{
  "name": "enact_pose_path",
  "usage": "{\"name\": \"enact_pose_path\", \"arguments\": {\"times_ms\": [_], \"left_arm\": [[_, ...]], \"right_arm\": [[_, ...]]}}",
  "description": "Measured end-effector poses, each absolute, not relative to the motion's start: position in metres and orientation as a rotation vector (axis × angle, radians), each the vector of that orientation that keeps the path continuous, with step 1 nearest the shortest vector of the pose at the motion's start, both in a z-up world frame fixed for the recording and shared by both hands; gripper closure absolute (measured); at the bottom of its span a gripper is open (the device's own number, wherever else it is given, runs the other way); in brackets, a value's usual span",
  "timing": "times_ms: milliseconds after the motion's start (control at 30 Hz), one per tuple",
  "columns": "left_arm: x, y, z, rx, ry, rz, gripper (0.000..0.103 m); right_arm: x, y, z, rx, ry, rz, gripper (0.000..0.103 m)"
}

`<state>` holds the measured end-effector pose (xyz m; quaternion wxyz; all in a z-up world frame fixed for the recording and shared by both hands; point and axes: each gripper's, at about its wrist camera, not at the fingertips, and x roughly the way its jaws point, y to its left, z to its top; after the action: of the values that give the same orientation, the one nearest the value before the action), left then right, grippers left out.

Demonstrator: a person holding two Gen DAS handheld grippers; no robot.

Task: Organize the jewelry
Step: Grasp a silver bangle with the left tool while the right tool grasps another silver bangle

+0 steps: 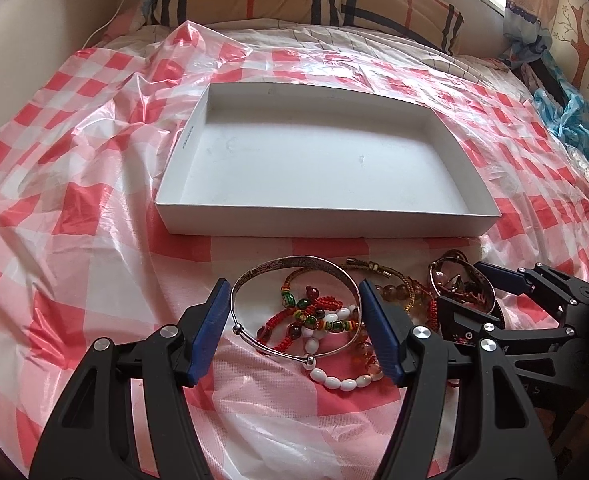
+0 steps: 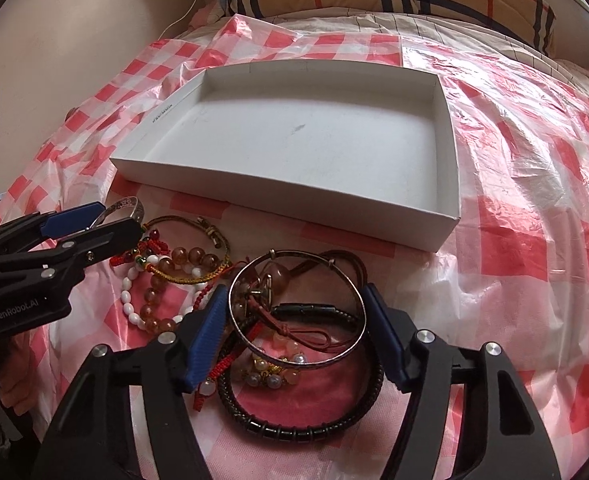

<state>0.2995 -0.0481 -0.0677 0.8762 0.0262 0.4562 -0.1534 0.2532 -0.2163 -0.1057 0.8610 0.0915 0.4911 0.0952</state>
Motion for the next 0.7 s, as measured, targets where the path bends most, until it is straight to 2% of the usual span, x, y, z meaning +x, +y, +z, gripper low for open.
{"name": "enact_pose_path", "arguments": {"times_ms": [333, 700], "left_arm": [[0.297, -0.050, -0.061, 0.055, 0.913, -0.324, 0.041], [0.308, -0.069, -0.034, 0.069, 0.794, -0.306, 0.041]], "right_arm": [[0.239, -0.212, -0.073, 0.145, 0.873, 0.178, 0.038], [0.255, -0.223, -0.057, 0.175, 0.780, 0.125, 0.038]]}}
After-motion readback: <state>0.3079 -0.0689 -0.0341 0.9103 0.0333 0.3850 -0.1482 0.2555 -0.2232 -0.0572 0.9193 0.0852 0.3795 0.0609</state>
